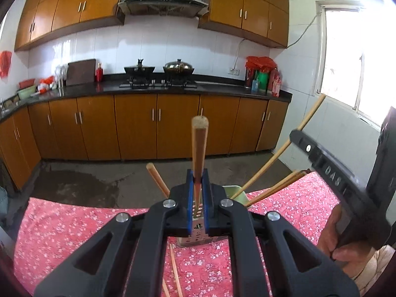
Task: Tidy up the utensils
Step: 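Lift both held chopsticks up and lower them into the metal holder, then open both grippers to release the chopsticks and move back toward the table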
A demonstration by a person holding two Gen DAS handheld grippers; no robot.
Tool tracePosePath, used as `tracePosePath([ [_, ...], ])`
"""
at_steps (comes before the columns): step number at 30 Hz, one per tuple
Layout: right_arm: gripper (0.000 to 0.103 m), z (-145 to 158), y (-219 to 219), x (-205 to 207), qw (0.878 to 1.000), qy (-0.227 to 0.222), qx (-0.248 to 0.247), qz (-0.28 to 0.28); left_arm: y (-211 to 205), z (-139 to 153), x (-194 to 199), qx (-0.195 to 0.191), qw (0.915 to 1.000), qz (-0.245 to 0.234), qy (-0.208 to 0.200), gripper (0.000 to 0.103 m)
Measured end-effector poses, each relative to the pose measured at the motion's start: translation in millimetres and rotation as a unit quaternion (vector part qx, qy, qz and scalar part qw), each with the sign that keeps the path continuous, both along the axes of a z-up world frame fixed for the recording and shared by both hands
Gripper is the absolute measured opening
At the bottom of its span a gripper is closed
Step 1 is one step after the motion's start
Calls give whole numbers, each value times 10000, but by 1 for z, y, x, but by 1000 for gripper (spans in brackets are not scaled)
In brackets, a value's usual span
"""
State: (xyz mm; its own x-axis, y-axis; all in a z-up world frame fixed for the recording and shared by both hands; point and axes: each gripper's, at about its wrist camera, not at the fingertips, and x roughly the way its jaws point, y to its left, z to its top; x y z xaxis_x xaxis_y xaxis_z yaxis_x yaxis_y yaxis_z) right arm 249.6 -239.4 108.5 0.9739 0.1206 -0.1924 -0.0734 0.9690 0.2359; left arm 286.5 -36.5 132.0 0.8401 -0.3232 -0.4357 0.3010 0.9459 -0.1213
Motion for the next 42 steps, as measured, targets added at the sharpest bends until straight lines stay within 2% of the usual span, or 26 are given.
tracePosePath([
  [6,9,-6,4,-6,9997,131,-152,130,5,-16,14,-42,9999,75,87,9],
  [8,18,-2,4,-5,9997,126,-159,137,6,-15,13,-77,9999,94,68,11],
  [9,29,0,6,-4,9997,110,-162,134,6,-15,12,-86,9999,104,55,14],
  [10,33,2,9,-4,9997,94,-178,126,8,-14,11,-103,9999,130,28,16],
  [19,33,23,3,-45,9995,-44,-306,-69,38,2,-24,-320,9985,393,-186,27],
  [23,33,10,-12,-68,9991,206,-297,-204,61,0,-53,-418,9972,566,-267,28],
  [26,33,-22,-24,-78,9964,756,-233,-301,78,-15,-73,-424,9964,708,-173,30],
  [29,33,-76,-31,-74,9854,1686,-210,-118,88,-48,-83,-109,9957,910,92,31],
  [31,22,-125,-28,-70,9689,2465,-173,160,94,-76,-85,-11,9941,1004,420,31],
  [33,16,-159,-21,-70,9545,2954,-157,372,101,-106,-85,32,9902,1136,810,31],
  [36,15,-184,-11,-73,9446,3229,-140,572,110,-145,-87,-58,9831,1251,1338,31],
  [38,15,-189,-6,-73,9416,3301,-161,643,114,-164,-89,-120,9786,1299,1592,31],
  [42,15,-200,1,-71,9361,3441,-279,677,110,-183,-94,-89,9755,1249,1810,31],
])
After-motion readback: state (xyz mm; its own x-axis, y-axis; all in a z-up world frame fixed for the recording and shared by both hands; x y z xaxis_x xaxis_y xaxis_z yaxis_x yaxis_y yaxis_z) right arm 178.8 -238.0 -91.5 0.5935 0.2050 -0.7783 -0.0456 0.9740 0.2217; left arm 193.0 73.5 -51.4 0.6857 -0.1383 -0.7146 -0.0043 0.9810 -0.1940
